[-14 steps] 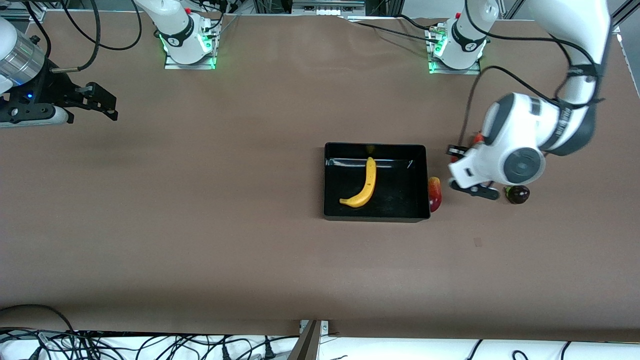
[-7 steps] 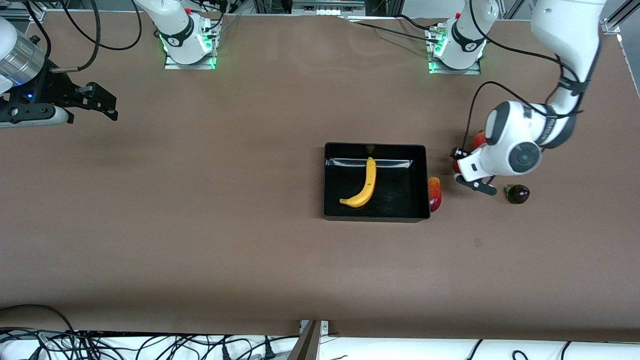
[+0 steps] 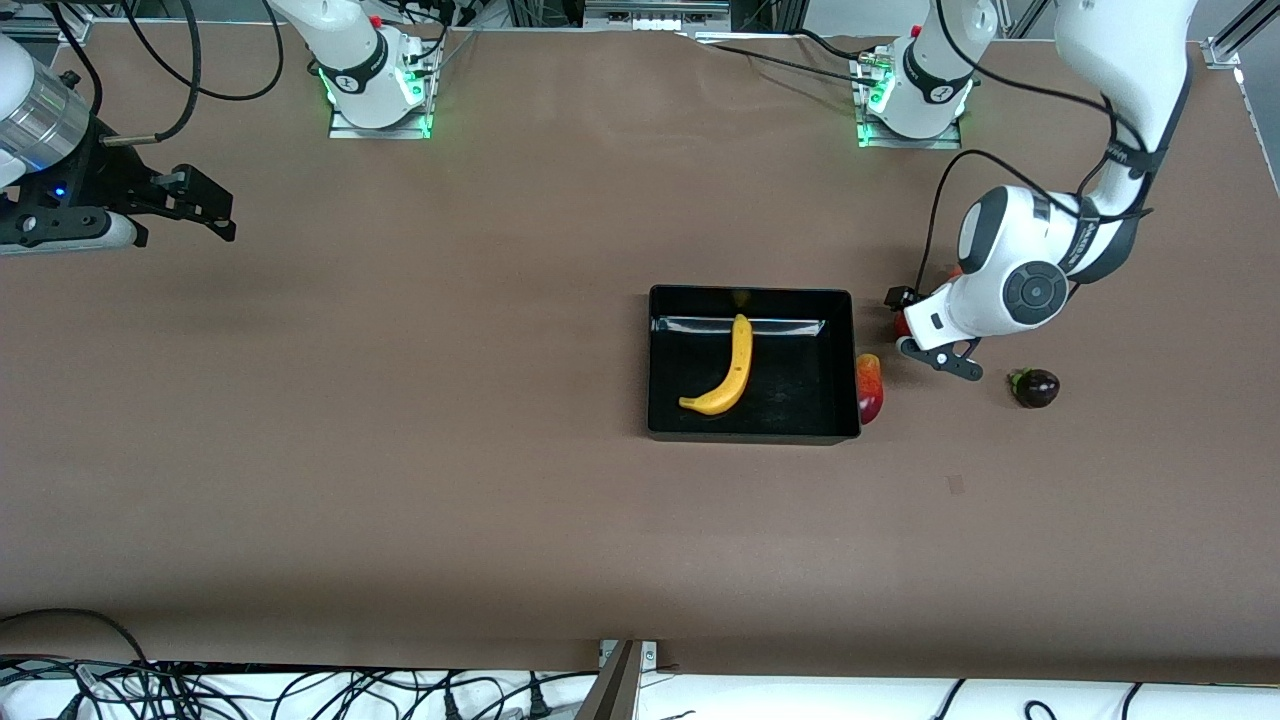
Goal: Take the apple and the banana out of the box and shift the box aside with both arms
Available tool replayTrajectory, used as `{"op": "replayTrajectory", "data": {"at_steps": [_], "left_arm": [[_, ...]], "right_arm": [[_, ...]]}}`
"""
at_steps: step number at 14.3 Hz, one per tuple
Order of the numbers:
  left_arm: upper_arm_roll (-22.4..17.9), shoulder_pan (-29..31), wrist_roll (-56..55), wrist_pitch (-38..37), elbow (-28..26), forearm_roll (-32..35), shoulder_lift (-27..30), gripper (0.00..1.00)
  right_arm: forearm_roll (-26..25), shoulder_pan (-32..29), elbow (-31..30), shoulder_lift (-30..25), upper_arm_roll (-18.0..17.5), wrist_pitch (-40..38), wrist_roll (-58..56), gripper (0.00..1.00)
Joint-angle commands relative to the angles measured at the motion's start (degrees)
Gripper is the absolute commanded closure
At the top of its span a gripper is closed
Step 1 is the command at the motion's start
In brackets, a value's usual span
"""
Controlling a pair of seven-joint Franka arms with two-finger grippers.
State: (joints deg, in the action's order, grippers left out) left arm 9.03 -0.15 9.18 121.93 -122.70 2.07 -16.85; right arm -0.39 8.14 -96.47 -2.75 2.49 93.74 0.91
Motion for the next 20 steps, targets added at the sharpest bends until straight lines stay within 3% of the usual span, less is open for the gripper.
{"op": "replayTrajectory", "data": {"at_steps": [1, 3, 6, 11, 15, 17, 18, 19, 20], "left_arm": [[5.5, -0.9, -9.8, -12.6, 13.6, 0.1, 0.9, 0.00], [10.0, -2.8, -19.9, -14.6, 21.3, 0.3, -3.8, 0.00], [10.4, -9.9, -23.7, -11.6, 30.2, 1.1, -12.7, 0.00], [10.0, -13.5, -27.1, 0.1, 30.1, 1.5, -22.1, 0.00], [10.0, -16.4, -34.7, 2.8, 30.1, 10.0, -26.3, 0.00], [10.0, -16.5, -35.6, 5.1, 29.6, 11.2, -27.6, 0.00], [10.0, -16.6, -35.6, 5.6, 29.1, 11.2, -27.6, 0.17], [10.0, -16.6, -35.6, 5.6, 29.1, 11.3, -27.5, 0.64], [10.0, -16.7, -35.0, 5.5, 29.0, 11.3, -27.5, 1.00]], "right_arm": [[-0.1, -0.6, 1.1, 0.2, -0.6, -0.8, 0.3, 0.00], [-0.1, -0.6, 1.1, 0.2, -0.6, -0.8, 0.3, 0.00], [-0.1, -0.6, 1.1, 0.2, -0.6, -0.8, 0.3, 0.00], [0.0, -0.6, 1.1, 0.2, -0.6, -0.8, 0.3, 0.00], [-0.1, -0.6, 1.1, 0.2, -0.6, -0.8, 0.3, 0.00], [0.0, -0.6, 1.1, 0.2, -0.6, -0.8, 0.3, 0.00], [-0.1, -0.6, 1.1, 0.2, -0.6, -0.8, 0.4, 0.00], [0.0, -0.6, 1.1, 0.2, -0.6, -0.8, 0.3, 0.00], [-0.1, -0.6, 1.1, 0.2, -0.6, -0.8, 0.3, 0.00]]}}
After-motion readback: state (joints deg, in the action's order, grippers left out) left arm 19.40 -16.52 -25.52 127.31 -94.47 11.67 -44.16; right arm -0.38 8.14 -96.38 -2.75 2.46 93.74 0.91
